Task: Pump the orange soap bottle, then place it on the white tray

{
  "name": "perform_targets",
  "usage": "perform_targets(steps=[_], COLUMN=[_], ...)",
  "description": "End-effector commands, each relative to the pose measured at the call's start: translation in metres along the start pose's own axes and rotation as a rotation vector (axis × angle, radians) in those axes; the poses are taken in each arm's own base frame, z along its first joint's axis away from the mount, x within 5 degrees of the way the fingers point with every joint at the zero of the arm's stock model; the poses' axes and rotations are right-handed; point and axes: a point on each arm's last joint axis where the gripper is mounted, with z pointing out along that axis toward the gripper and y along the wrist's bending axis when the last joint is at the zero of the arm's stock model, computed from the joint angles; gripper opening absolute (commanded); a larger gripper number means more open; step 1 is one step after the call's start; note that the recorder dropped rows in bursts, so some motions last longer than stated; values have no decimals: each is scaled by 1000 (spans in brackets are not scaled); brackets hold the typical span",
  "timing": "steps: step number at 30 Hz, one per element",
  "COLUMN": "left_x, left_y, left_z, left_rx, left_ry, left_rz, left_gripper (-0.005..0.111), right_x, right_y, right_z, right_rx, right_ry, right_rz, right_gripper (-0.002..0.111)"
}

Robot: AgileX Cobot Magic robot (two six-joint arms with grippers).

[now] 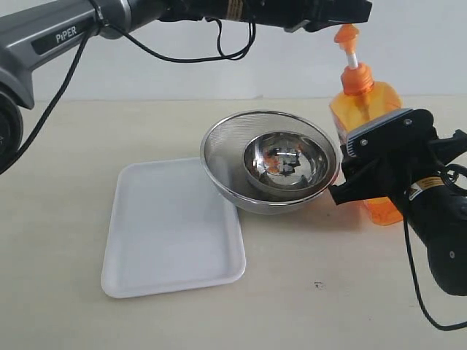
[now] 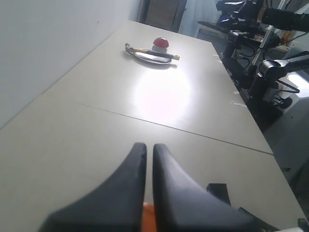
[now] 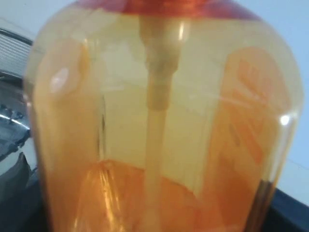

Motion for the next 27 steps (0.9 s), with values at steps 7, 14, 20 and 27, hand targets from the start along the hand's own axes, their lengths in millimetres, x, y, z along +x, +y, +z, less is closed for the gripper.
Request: perform_targets(steps=[7, 14, 20, 27], left_x=[-2, -1, -1, -7], left_y=[2, 10, 9, 8], left_z=[-9, -21, -22, -17], left_rx=[17, 17, 34, -27], left_ry=[3, 6, 11, -15], left_rz=[-24, -32, -19, 23], left_gripper=[5, 5, 5, 5], right_x=[-10, -10, -10, -10], right_y=[-7, -8, -8, -7], right_z=[0, 0, 0, 0], right_rx=[64, 70, 69, 63], right_ry=[-72, -71, -73, -76], right_rz=[12, 19, 18, 24], right_gripper=[0, 0, 0, 0])
